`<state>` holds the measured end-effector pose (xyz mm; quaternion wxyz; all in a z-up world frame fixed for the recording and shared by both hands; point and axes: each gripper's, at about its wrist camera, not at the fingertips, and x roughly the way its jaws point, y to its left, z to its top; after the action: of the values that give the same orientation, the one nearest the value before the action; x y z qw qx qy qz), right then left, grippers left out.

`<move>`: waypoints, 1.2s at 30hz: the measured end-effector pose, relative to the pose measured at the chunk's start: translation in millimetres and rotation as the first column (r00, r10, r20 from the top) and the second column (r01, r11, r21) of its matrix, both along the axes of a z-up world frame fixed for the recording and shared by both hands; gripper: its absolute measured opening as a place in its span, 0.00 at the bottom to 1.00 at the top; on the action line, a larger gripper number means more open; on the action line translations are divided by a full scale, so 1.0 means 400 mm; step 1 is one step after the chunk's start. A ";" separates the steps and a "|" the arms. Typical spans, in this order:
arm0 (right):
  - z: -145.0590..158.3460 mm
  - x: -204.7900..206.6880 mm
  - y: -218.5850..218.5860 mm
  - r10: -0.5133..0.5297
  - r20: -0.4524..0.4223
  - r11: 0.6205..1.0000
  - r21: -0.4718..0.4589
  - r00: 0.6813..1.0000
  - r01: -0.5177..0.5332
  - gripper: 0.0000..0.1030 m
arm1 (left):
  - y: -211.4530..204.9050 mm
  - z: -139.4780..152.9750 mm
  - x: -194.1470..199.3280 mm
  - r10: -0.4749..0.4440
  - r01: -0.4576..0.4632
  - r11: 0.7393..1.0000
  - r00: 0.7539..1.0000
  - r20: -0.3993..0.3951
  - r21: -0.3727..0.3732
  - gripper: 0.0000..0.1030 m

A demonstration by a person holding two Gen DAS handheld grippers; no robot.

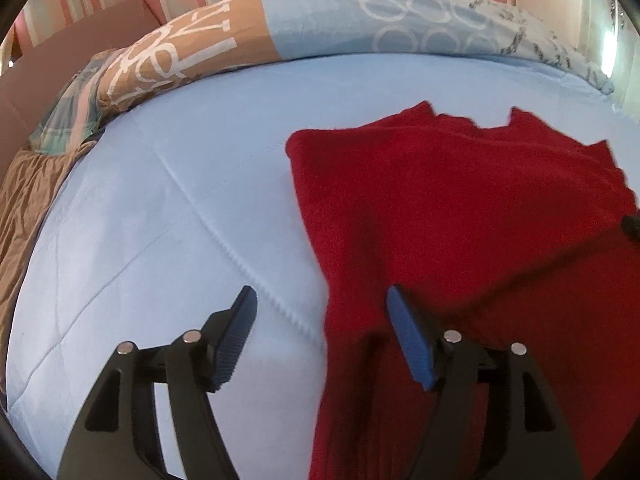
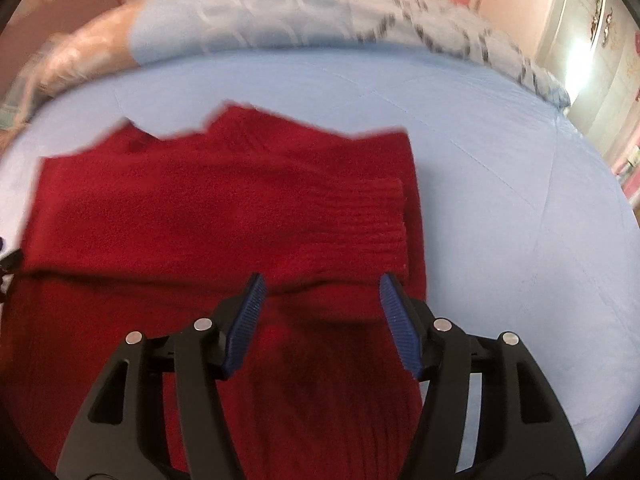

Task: Fold small clothes
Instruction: 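Open the right tool and withdraw both tools from the folded sweater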

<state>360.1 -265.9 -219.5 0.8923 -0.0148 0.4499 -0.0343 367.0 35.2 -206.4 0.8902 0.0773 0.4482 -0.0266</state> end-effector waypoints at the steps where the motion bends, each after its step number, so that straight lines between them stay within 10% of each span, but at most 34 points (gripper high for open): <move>1: 0.019 -0.032 0.009 0.018 0.015 1.000 0.003 1.000 -0.018 0.65 | 0.001 0.009 -0.024 -0.005 0.005 1.000 1.000 -0.002 -0.007 0.67; 10: -0.011 -0.275 0.052 0.160 -0.147 0.987 -0.002 0.976 -0.162 0.66 | -0.045 -0.006 -0.314 -0.066 0.066 0.998 0.996 -0.067 0.003 0.67; 28: 0.076 -0.560 -0.013 0.085 0.104 0.996 0.011 0.991 -0.086 0.67 | 0.027 -0.021 -0.501 0.008 -0.007 0.998 1.000 0.008 -0.064 0.67; 36: 0.101 -0.728 -0.075 0.020 0.005 1.000 -0.014 1.000 -0.020 0.67 | -0.021 0.002 -0.588 -0.067 0.067 0.997 0.998 0.011 -0.047 0.67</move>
<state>69.1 -295.9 -179.0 0.8936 -0.0252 0.4473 -0.0286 131.9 26.6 -205.7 0.8924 0.0712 0.4406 -0.0666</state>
